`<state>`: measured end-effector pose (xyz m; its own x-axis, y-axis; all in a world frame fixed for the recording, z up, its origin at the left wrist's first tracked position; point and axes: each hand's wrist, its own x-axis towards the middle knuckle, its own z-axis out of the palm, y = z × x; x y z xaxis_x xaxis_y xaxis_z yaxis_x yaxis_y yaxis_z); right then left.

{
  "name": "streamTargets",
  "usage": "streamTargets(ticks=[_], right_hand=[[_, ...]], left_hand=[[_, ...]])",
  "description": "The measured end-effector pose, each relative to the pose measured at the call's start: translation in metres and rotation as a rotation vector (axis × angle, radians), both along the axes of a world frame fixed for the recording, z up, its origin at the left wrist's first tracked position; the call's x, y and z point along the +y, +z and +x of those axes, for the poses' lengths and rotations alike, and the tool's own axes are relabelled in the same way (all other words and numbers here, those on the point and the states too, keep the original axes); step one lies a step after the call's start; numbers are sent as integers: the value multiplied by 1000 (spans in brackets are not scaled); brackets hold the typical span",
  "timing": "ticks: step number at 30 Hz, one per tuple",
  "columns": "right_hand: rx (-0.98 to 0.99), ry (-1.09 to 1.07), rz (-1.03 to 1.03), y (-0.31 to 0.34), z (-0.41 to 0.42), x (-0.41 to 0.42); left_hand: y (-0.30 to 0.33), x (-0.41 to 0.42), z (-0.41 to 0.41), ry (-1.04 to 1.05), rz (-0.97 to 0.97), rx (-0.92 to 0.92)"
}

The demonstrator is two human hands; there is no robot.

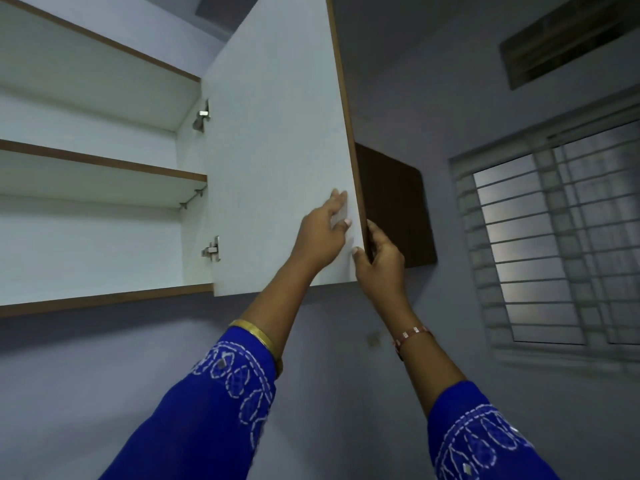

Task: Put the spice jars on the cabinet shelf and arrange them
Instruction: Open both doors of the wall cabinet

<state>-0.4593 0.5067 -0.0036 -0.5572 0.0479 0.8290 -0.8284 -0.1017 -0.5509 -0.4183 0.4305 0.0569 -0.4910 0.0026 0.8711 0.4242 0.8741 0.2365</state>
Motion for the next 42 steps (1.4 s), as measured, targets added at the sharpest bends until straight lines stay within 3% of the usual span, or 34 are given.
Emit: streamTargets(ticks=[8,15,20,25,30,42], right_hand=[[-25,-46,15,-1,-19,3],[-35,-98,-22,-2,-14,-6],[136,-378,-23,-11,0,-22],[362,-627,8,-12,16,-67],[395,-452,38,-9,57,-120],[496,-130,172,-9,192,-273]], left_hand=[[-17,2,-32,15,-50,49],[-17,2,-24,-24,29,91],[-28,-4,-4,-71,123,183],[-31,-38,34,49,174,362],[-38,-99,87,240,150,454],[-52,-248,261,733,25,427]])
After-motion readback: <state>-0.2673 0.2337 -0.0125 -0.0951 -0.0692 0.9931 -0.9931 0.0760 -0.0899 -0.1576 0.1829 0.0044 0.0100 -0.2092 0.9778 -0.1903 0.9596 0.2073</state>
